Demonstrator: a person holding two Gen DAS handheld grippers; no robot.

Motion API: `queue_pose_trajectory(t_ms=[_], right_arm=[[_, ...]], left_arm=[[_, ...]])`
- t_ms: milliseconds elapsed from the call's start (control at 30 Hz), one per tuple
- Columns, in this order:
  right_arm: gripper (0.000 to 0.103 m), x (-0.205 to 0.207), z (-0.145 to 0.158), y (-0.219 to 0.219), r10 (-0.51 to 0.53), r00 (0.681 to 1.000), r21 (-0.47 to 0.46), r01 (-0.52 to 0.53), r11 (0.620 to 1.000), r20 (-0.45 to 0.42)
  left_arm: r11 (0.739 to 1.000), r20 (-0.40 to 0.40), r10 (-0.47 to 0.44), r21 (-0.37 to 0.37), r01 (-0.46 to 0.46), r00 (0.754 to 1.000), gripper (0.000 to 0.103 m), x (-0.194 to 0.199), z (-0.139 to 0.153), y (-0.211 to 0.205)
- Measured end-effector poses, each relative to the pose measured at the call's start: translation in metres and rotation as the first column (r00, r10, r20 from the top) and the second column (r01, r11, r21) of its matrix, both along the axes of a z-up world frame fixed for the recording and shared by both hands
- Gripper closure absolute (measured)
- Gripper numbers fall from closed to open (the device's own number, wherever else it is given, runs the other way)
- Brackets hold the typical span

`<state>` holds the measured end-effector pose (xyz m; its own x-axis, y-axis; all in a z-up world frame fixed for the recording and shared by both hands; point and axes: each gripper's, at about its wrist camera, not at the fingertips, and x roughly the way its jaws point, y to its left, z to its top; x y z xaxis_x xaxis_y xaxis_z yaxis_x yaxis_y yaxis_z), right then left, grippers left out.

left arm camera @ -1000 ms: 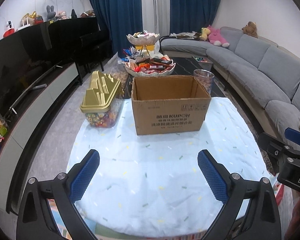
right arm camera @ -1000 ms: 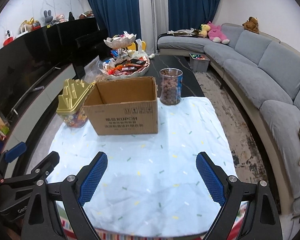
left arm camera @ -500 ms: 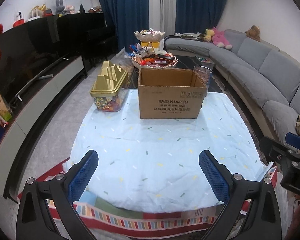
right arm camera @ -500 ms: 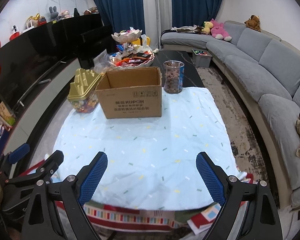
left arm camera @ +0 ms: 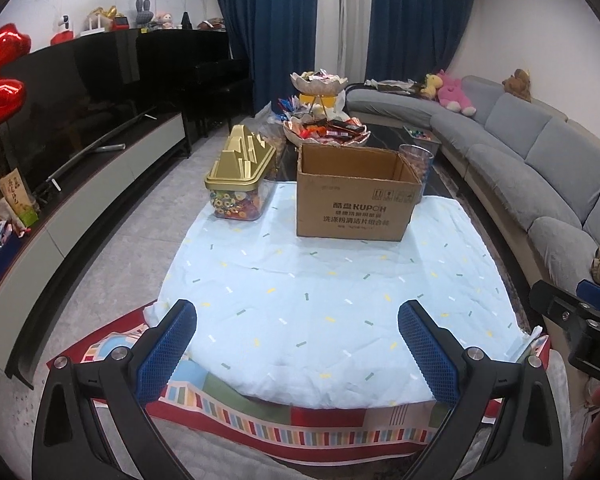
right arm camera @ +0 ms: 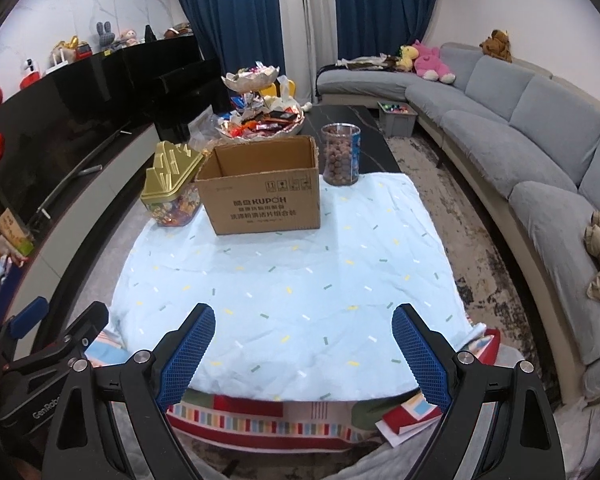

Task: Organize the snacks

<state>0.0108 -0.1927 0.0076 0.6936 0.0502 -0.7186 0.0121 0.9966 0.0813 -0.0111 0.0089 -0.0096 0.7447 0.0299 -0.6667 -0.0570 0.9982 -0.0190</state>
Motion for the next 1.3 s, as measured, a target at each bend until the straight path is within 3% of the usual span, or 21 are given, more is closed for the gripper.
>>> queue_pose_trajectory(t_ms=[1300], right_arm=[[0.012, -0.013, 0.01, 0.001, -0.005, 0.999, -0.005, 0.005, 1.0, 0.05]], left_arm=[[1.0, 0.019, -0.006, 0.0, 0.006, 1.0, 0.0, -0.008, 0.007, 0.0]])
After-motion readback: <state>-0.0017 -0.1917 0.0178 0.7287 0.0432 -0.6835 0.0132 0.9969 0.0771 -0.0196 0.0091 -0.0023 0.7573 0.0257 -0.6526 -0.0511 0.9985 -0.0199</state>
